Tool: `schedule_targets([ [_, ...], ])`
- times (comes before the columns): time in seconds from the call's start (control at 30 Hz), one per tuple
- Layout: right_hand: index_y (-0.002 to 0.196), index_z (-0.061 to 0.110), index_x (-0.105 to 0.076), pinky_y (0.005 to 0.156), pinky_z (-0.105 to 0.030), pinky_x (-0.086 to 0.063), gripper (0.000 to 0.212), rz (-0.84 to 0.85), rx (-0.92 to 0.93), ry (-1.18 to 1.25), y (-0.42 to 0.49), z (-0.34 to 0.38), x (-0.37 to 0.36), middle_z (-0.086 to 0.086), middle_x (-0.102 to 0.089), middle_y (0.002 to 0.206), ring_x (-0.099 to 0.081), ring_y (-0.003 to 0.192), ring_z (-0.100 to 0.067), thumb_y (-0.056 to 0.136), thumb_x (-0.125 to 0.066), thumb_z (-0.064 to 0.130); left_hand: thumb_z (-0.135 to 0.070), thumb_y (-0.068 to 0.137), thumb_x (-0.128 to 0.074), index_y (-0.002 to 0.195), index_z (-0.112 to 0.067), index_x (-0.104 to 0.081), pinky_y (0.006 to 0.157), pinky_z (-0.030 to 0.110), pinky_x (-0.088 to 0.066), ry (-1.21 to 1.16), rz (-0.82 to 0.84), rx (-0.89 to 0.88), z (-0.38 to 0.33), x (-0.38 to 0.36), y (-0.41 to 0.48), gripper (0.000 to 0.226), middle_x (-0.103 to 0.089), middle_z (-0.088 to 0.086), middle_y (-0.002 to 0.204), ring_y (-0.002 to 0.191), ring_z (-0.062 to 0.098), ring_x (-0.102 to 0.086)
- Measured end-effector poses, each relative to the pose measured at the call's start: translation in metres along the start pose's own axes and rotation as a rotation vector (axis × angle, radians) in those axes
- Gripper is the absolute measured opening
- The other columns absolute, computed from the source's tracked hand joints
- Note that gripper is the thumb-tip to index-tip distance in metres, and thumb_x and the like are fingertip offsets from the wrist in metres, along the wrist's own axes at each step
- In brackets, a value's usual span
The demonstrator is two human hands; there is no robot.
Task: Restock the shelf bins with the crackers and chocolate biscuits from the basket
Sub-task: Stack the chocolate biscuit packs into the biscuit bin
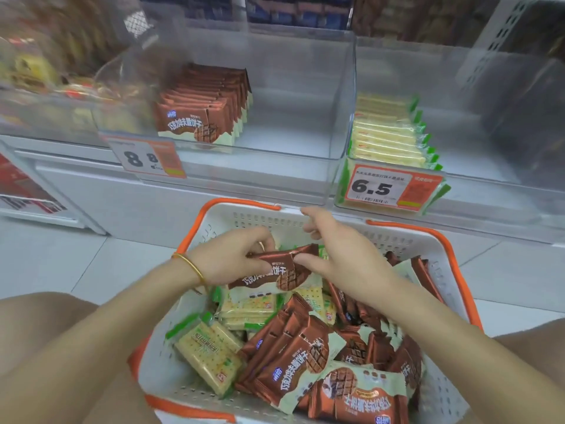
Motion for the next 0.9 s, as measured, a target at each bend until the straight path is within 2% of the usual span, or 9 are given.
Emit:
schedule_targets([
  [0.07, 0.131, 0.027, -0.044, 0.087, -0.028, -0.048, 0.057, 0.027, -0.016, 0.247, 0.009, 0.019, 0.014, 0.006, -0.063, 0.112, -0.060, 0.100, -0.009, 0.081, -0.072, 0.033, -0.010, 0.086, -0.065, 0.089, -0.019, -0.052, 0.067, 0.030, -0.050, -0.118, -0.008, -0.052, -0.009, 0.026, -0.012, 0.016, -0.071, 0.005, 0.082, 0.068, 0.012, -0.059],
  [0.2, 0.090, 0.023, -0.062, 0.066, -0.019, -0.046, 0.025, -0.042, 0.103, 0.332, 0.041, 0.062, 0.054, 0.010, -0.061, 0.073, -0.056, 0.064, -0.001, 0.075, -0.079, 0.013, -0.001, 0.079, -0.070, 0.089, -0.016, -0.060, 0.075, 0.021, -0.053, -0.178, -0.201, -0.187, -0.026, 0.085, -0.031, 0.021, -0.071, 0.005, 0.085, 0.075, 0.009, -0.065],
  [0.27, 0.088, 0.018, -0.065, 0.058, -0.016, -0.046, 0.021, -0.107, 0.135, 0.382, 0.059, 0.079, 0.078, 0.006, -0.062, 0.070, -0.055, 0.058, 0.000, 0.074, -0.078, 0.008, -0.002, 0.078, -0.072, 0.097, -0.015, -0.060, 0.075, 0.014, -0.050, -0.170, -0.409, -0.271, -0.031, 0.115, -0.037, 0.025, -0.069, 0.001, 0.089, 0.081, 0.003, -0.065],
  [0.33, 0.088, 0.016, -0.066, 0.052, -0.011, -0.045, 0.020, -0.237, 0.141, 0.438, 0.082, 0.088, 0.101, 0.004, -0.063, 0.071, -0.055, 0.054, 0.003, 0.075, -0.078, 0.007, -0.010, 0.081, -0.071, 0.114, -0.015, -0.054, 0.082, 0.017, -0.047, -0.125, -0.722, -0.312, -0.025, 0.143, -0.040, 0.037, -0.063, 0.000, 0.104, 0.096, 0.005, -0.061],
  [0.43, 0.093, 0.016, -0.067, 0.059, -0.019, -0.054, 0.021, -0.380, 0.084, 0.489, 0.126, 0.086, 0.112, -0.001, -0.066, 0.083, -0.060, 0.065, -0.002, 0.076, -0.077, 0.008, -0.015, 0.084, -0.064, 0.123, -0.008, -0.052, 0.094, 0.021, -0.036, 0.158, -1.095, -0.212, -0.001, 0.168, -0.038, 0.041, -0.054, 0.007, 0.117, 0.110, 0.018, -0.050],
  [0.57, 0.086, 0.015, -0.068, 0.060, -0.023, -0.052, 0.017, -0.283, 0.008, 0.305, 0.188, 0.087, 0.081, 0.000, -0.062, 0.077, -0.061, 0.069, -0.014, 0.075, -0.079, 0.010, -0.025, 0.081, -0.049, 0.107, -0.008, -0.062, 0.095, 0.038, -0.036, 0.427, -1.004, -0.137, 0.031, 0.161, -0.030, 0.033, -0.059, 0.012, 0.109, 0.107, 0.032, -0.052],
  [0.73, 0.077, 0.019, -0.054, 0.083, -0.033, -0.046, 0.023, -0.285, 0.102, 0.036, 0.239, 0.114, 0.043, -0.001, -0.058, 0.093, -0.056, 0.089, -0.018, 0.075, -0.077, 0.019, -0.025, 0.079, -0.045, 0.107, -0.006, -0.063, 0.093, 0.048, -0.042, 0.522, -0.977, -0.174, 0.034, 0.137, -0.032, 0.038, -0.058, 0.014, 0.113, 0.111, 0.036, -0.052],
  [0.83, 0.094, 0.017, -0.056, 0.081, -0.035, -0.043, 0.022, -0.318, 0.076, -0.221, 0.249, 0.121, 0.034, -0.007, -0.057, 0.109, -0.053, 0.103, -0.027, 0.082, -0.070, 0.028, -0.020, 0.078, -0.045, 0.108, -0.005, -0.062, 0.096, 0.049, -0.040, 0.556, -0.953, -0.185, 0.036, 0.127, -0.032, 0.037, -0.056, 0.017, 0.117, 0.116, 0.038, -0.050],
  [0.9, 0.111, 0.013, -0.057, 0.082, -0.037, -0.042, 0.037, -0.291, 0.043, -0.436, 0.251, 0.121, 0.030, -0.008, -0.054, 0.118, -0.050, 0.112, -0.030, 0.084, -0.068, 0.037, -0.018, 0.076, -0.047, 0.109, -0.005, -0.062, 0.097, 0.051, -0.040, 0.570, -0.937, -0.185, 0.036, 0.122, -0.031, 0.039, -0.056, 0.018, 0.118, 0.117, 0.039, -0.049],
])
Point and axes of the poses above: each hand's wrist, its own y-axis towards the middle knuckle, its own x-axis out of the back of the hand, z = x × y, the point moved 3 cm from there along y, towards the middle knuckle
